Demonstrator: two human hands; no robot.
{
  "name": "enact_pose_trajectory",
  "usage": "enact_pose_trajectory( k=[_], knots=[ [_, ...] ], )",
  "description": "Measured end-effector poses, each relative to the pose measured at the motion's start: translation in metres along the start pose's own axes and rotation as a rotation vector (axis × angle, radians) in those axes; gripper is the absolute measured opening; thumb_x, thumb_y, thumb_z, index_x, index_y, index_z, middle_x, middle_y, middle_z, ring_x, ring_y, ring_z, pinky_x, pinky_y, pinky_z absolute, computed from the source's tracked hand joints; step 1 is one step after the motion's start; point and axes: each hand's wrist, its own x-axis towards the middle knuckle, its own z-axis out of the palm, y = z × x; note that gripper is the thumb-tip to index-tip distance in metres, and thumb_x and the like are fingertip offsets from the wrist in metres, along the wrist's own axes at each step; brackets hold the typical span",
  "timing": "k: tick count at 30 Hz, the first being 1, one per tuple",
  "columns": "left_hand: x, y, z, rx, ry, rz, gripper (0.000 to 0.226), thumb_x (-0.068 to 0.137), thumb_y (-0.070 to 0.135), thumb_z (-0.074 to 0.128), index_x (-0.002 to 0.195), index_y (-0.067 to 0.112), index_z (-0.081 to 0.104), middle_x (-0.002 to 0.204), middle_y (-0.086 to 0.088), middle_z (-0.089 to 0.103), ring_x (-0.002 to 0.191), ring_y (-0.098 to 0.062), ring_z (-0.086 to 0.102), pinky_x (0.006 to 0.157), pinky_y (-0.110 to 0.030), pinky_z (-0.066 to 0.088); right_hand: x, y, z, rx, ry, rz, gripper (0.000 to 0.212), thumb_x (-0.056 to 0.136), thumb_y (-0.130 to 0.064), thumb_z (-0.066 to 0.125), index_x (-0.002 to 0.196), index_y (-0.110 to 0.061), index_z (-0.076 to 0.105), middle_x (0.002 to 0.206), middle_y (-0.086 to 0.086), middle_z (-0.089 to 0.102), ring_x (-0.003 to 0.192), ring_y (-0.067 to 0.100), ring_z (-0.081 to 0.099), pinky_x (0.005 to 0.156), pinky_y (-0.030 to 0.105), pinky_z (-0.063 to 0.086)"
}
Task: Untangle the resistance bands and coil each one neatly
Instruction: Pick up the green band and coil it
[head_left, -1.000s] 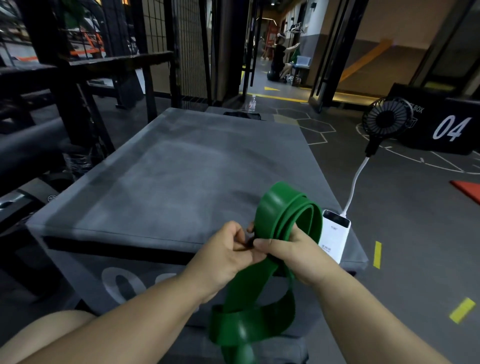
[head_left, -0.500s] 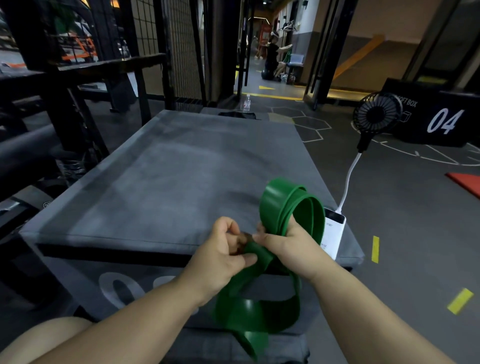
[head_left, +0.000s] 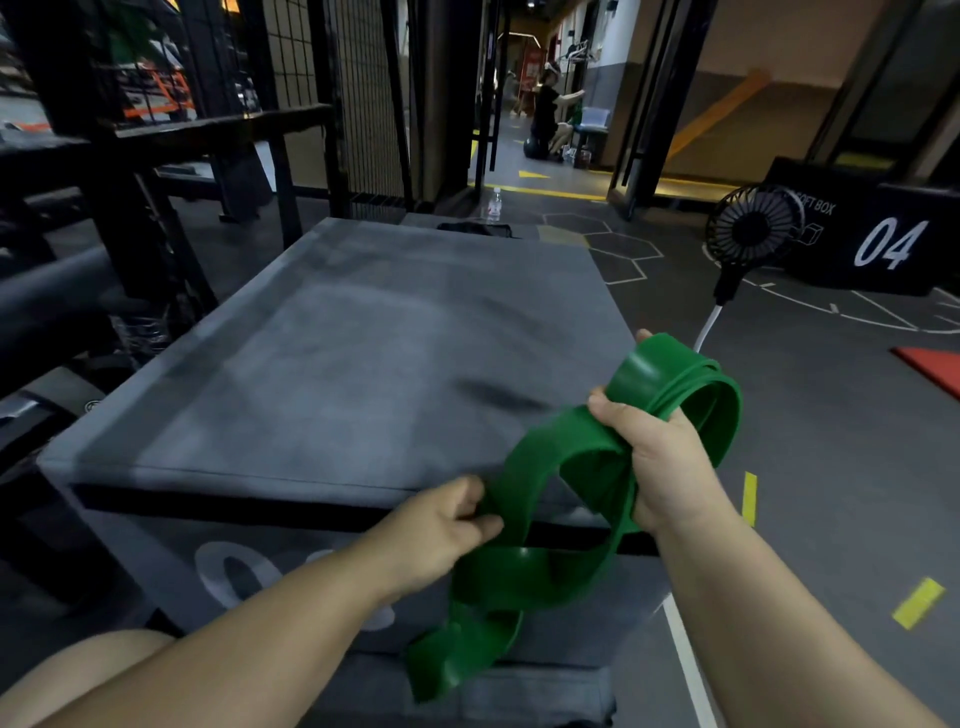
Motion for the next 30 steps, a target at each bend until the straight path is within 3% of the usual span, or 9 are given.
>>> enact_pose_trajectory(
  k=[2, 5, 8, 12, 16, 19, 25, 27, 30],
  knots=[
    [-0.002, 0.012, -0.008, -0.122, 0.087, 0.083, 0.020, 0.094, 0.000, 0.053, 0.105, 0.017, 0.055, 0.099, 0.006, 0.069, 0.095, -0.001, 0.063, 0.088, -0.019, 0.049, 0.001, -0.001, -0.006, -0.084, -0.028, 0.050, 0.030, 0.086, -0.009, 0.068, 0.111, -0.023, 0.062, 0.088, 0.009, 0.071, 0.078, 0.026, 0.070, 0.071, 0.039, 0.060],
    [-0.007, 0.031, -0.015, -0.309, 0.156, 0.219, 0.019, 0.093, -0.003, 0.052, 0.106, 0.012, 0.048, 0.084, 0.000, 0.070, 0.080, -0.010, 0.064, 0.074, -0.021, 0.052, 0.003, 0.006, -0.016, -0.223, -0.127, 0.165, 0.081, 0.068, -0.037, 0.080, 0.134, -0.003, 0.048, 0.087, 0.001, 0.072, 0.078, 0.018, 0.069, 0.074, 0.036, 0.056],
    [-0.012, 0.036, -0.015, -0.424, 0.173, 0.273, 0.028, 0.083, 0.010, 0.061, 0.105, 0.012, 0.046, 0.078, -0.002, 0.069, 0.073, -0.013, 0.064, 0.065, -0.023, 0.053, -0.002, 0.008, -0.020, -0.251, -0.410, 0.262, 0.096, 0.046, -0.052, 0.093, 0.117, -0.001, 0.053, 0.087, -0.001, 0.074, 0.081, 0.014, 0.070, 0.070, 0.028, 0.056],
    [-0.014, 0.037, -0.011, -0.464, 0.165, 0.270, 0.027, 0.086, 0.009, 0.062, 0.103, 0.016, 0.043, 0.080, -0.001, 0.069, 0.072, -0.016, 0.063, 0.061, -0.025, 0.052, -0.012, 0.010, -0.013, -0.399, -0.673, 0.361, 0.071, 0.053, -0.025, 0.094, 0.113, -0.008, 0.061, 0.100, 0.005, 0.074, 0.094, 0.019, 0.069, 0.079, 0.030, 0.055],
    [-0.007, 0.031, -0.018, -0.171, 0.272, 0.291, 0.022, 0.080, 0.034, 0.063, 0.094, 0.031, 0.046, 0.077, -0.011, 0.065, 0.073, -0.021, 0.058, 0.069, -0.042, 0.047, -0.015, 0.013, -0.009, -0.505, -0.576, 0.413, 0.034, 0.066, -0.004, 0.069, 0.099, -0.011, 0.069, 0.095, 0.006, 0.075, 0.090, 0.020, 0.070, 0.079, 0.030, 0.055],
    [-0.001, 0.025, -0.023, 0.121, 0.385, 0.291, 0.031, 0.074, 0.050, 0.060, 0.089, 0.027, 0.045, 0.065, -0.002, 0.058, 0.060, -0.010, 0.050, 0.062, -0.034, 0.041, -0.018, 0.017, -0.005, -0.490, -0.536, 0.438, 0.025, 0.066, -0.007, 0.067, 0.089, -0.013, 0.074, 0.093, 0.008, 0.075, 0.088, 0.021, 0.071, 0.081, 0.029, 0.056],
    [0.004, 0.021, -0.032, 0.465, 0.539, 0.262, 0.031, 0.084, 0.052, 0.056, 0.080, 0.025, 0.041, 0.063, 0.001, 0.053, 0.056, -0.010, 0.049, 0.052, -0.024, 0.035, -0.020, 0.023, 0.005, -0.264, -0.410, 0.584, 0.031, 0.066, -0.002, 0.061, 0.094, 0.005, 0.072, 0.097, 0.029, 0.070, 0.083, 0.036, 0.070, 0.079, 0.041, 0.059],
    [0.004, 0.021, -0.036, 0.541, 0.514, 0.196, 0.041, 0.079, 0.066, 0.042, 0.079, 0.025, 0.041, 0.061, 0.004, 0.050, 0.060, -0.013, 0.051, 0.054, -0.029, 0.037, -0.019, 0.022, 0.005, -0.234, -0.412, 0.612, 0.027, 0.067, -0.003, 0.060, 0.088, 0.005, 0.075, 0.092, 0.028, 0.070, 0.077, 0.035, 0.071, 0.072, 0.039, 0.060],
    [0.004, 0.020, -0.036, 0.577, 0.458, 0.132, 0.034, 0.088, 0.059, 0.041, 0.084, 0.025, 0.045, 0.070, 0.005, 0.055, 0.073, -0.019, 0.057, 0.067, -0.035, 0.044, -0.020, 0.023, 0.007, -0.231, -0.390, 0.643, 0.023, 0.074, -0.019, 0.070, 0.084, 0.001, 0.077, 0.084, 0.023, 0.070, 0.068, 0.030, 0.069, 0.067, 0.035, 0.058]
  ],
)
